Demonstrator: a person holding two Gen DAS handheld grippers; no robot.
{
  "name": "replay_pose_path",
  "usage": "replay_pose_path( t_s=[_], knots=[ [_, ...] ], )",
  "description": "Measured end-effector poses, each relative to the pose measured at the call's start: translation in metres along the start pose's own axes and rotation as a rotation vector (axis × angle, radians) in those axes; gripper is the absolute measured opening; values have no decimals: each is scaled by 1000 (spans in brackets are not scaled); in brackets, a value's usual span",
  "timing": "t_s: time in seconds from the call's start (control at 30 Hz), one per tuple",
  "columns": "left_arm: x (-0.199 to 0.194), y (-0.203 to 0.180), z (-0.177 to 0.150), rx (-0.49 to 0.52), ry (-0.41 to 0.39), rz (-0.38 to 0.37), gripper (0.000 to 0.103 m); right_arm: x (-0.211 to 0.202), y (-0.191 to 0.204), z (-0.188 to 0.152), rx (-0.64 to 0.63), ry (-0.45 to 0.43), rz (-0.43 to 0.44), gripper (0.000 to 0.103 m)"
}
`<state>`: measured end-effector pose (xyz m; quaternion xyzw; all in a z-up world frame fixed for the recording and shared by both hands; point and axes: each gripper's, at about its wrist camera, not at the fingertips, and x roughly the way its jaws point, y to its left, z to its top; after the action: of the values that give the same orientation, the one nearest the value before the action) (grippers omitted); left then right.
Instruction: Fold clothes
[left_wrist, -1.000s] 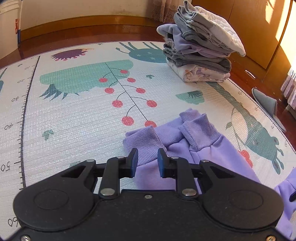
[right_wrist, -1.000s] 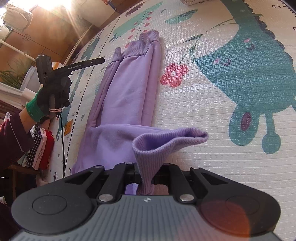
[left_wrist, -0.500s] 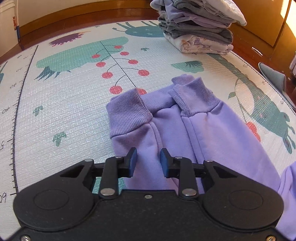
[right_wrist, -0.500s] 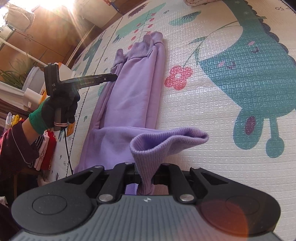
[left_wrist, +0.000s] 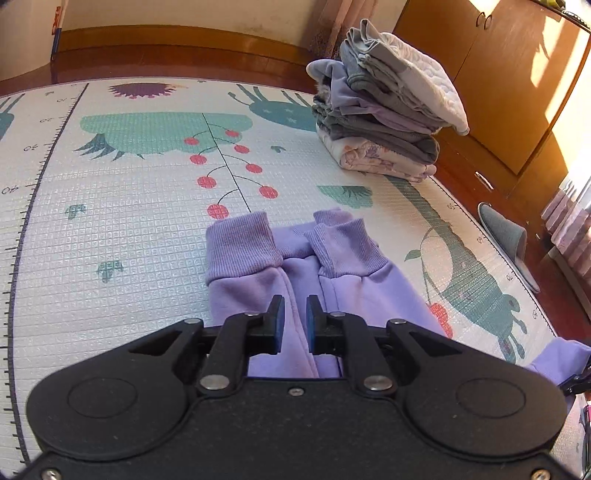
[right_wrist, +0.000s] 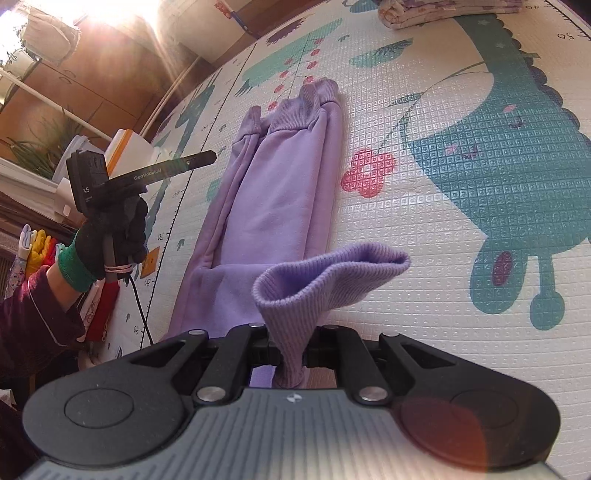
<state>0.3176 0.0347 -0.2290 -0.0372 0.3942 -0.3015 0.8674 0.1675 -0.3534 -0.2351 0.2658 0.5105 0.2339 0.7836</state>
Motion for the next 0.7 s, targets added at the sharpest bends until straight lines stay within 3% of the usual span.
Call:
replay_pose_path(
  t_s=[0.2,0.3,0.37,0.43,0.63,0.7],
  knots=[
    [-57,-12,-55,66,18,-24,8,-31,16,17,-14,-95,110,10],
    [-56,-24,-74,61,32,-80,8,-48,17,21,23,-146,176,10],
    [-42,-30,-89,72,75,-99,8,-50,10,18,56,-149,167,10],
    [-23,-35,-106,107,149,-73,8,-49,-1,12,98,-147,130,10],
    [-60,-29,-99,20,59,-169,8,-49,-17,-7,183,-150,103,9],
    [-60,-34,-106,19,77,-190,8,-49,-17,-8,186,-152,101,9]
  ],
)
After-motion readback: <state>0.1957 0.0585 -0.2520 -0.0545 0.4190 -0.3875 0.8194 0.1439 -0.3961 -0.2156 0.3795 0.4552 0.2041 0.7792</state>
